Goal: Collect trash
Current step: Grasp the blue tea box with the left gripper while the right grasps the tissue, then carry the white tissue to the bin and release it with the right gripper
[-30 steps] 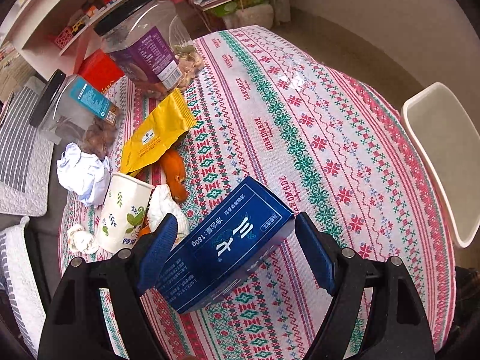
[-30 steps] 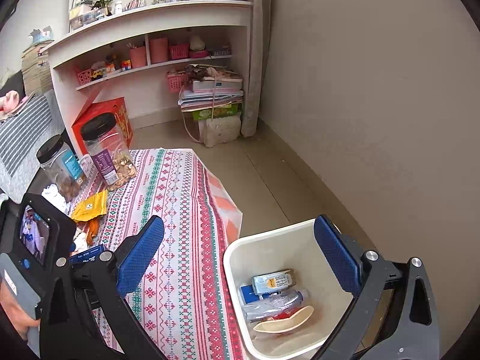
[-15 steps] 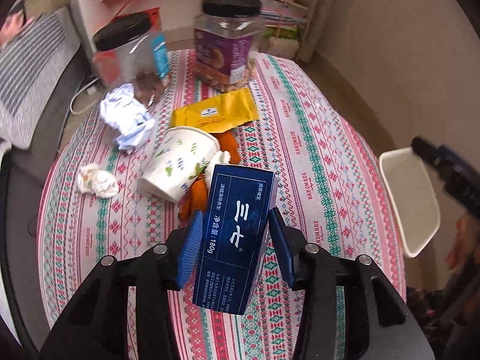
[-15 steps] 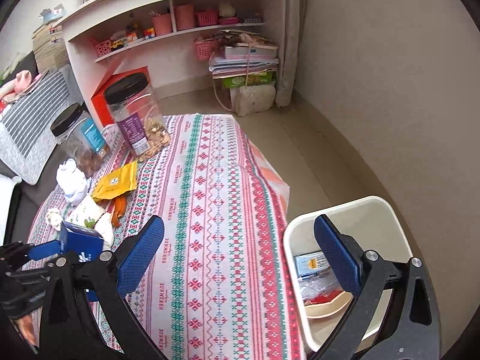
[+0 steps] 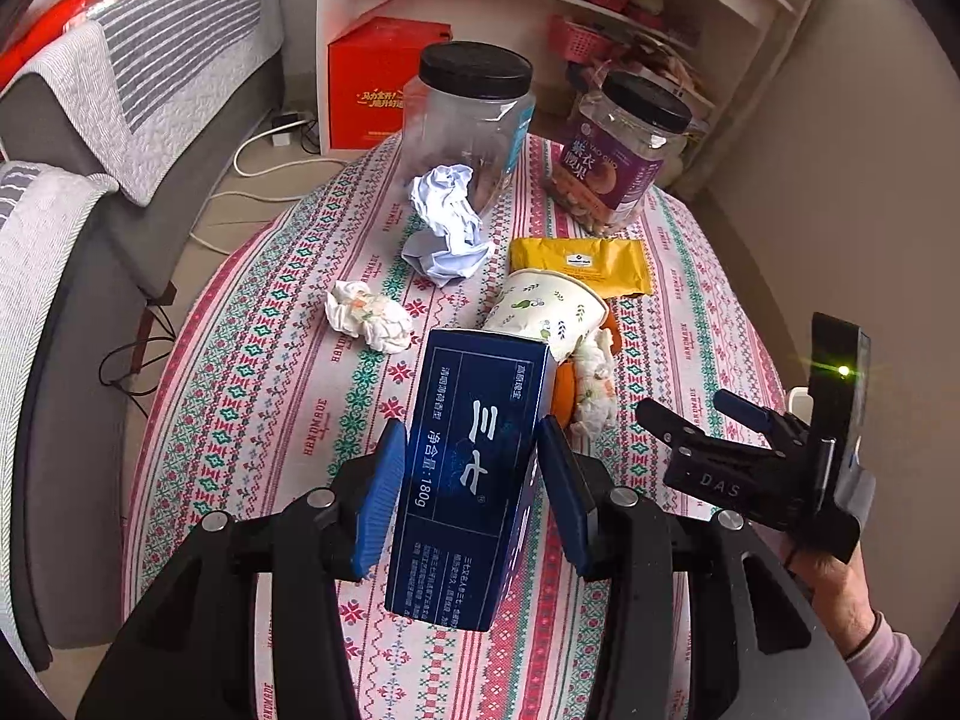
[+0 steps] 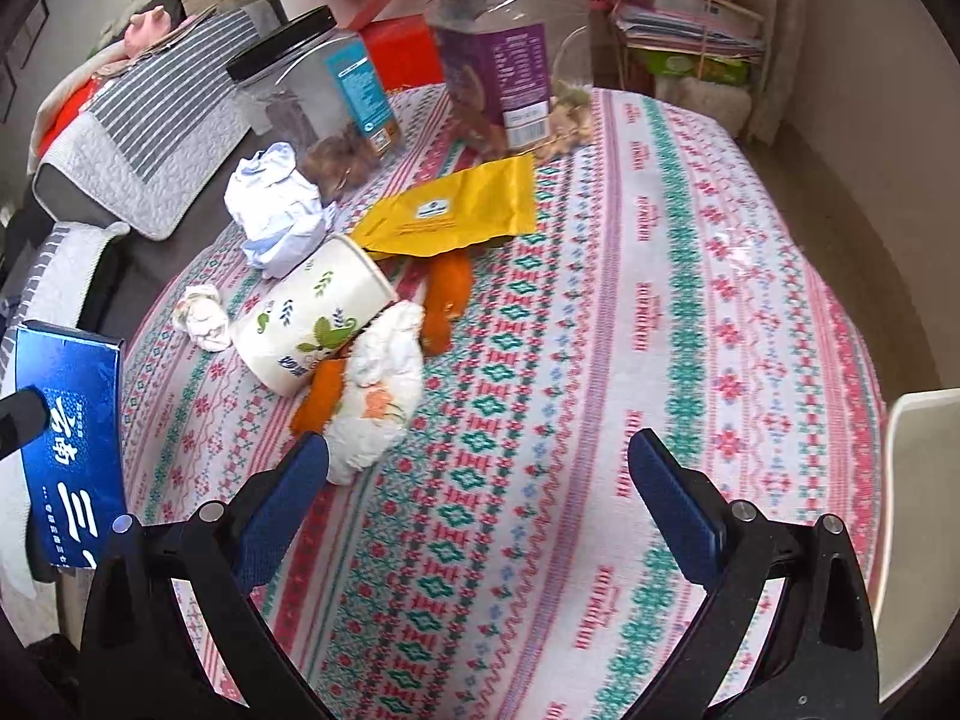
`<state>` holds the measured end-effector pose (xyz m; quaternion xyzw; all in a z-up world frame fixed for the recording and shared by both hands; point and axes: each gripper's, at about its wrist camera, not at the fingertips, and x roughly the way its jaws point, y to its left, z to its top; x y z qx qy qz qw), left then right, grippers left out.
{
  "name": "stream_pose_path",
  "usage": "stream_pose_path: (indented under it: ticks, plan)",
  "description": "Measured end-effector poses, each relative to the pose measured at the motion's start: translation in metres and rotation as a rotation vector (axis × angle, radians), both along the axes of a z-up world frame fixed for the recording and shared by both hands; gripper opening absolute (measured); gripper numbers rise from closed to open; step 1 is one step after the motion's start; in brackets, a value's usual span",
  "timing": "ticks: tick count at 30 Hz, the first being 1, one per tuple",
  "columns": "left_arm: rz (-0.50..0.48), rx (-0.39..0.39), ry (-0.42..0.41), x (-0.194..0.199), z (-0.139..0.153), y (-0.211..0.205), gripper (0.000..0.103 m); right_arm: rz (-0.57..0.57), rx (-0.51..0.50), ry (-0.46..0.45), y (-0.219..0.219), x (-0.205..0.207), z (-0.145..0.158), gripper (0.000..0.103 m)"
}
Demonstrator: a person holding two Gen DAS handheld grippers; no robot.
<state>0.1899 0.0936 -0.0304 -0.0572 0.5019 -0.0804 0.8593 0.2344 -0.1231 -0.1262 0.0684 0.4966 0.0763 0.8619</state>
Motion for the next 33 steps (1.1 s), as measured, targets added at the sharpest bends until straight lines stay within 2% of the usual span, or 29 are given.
stream_pose_path:
  ticks: [3, 5, 7, 8, 9, 11, 13, 14, 18, 27, 33]
  plan:
    - [0.004, 0.006, -0.002, -0.001, 0.000, 0.004, 0.045, -0.031, 0.062, 0.034, 0.007, 0.019, -0.013, 0.094]
    - [0.005, 0.017, -0.008, -0.002, 0.002, 0.005, 0.045, -0.059, 0.124, 0.074, 0.010, 0.030, -0.027, 0.086]
    - [0.009, 0.005, -0.007, -0.002, 0.001, 0.006, 0.045, -0.069, 0.115, 0.045, 0.018, 0.033, -0.030, 0.083]
    - [0.013, 0.002, -0.008, -0.002, 0.002, 0.007, 0.045, -0.049, 0.107, 0.036, 0.025, 0.034, -0.030, 0.077]
    - [0.018, 0.003, -0.012, -0.002, 0.002, 0.008, 0.045, -0.031, 0.096, 0.032, 0.030, 0.034, -0.030, 0.062]
    - [0.032, 0.004, -0.019, -0.002, 0.003, 0.011, 0.045, 0.006, 0.104, 0.035, 0.038, 0.031, -0.027, 0.042]
    - [0.049, 0.001, -0.026, -0.003, 0.004, 0.014, 0.045, 0.019, 0.074, 0.024, 0.041, 0.024, -0.021, 0.040]
    - [0.056, 0.001, -0.031, -0.003, 0.005, 0.015, 0.045, 0.025, 0.069, 0.019, 0.040, 0.020, -0.017, 0.035]
    - [0.079, 0.001, -0.068, -0.006, 0.013, 0.017, 0.045, 0.029, 0.074, -0.010, 0.028, 0.003, 0.007, 0.034]
    - [0.094, -0.025, -0.112, -0.011, 0.025, 0.014, 0.045, 0.059, 0.017, -0.115, -0.010, -0.024, 0.067, 0.034]
    - [0.088, -0.022, -0.149, -0.013, 0.032, 0.006, 0.045, 0.064, 0.014, -0.183, -0.024, -0.045, 0.085, 0.034]
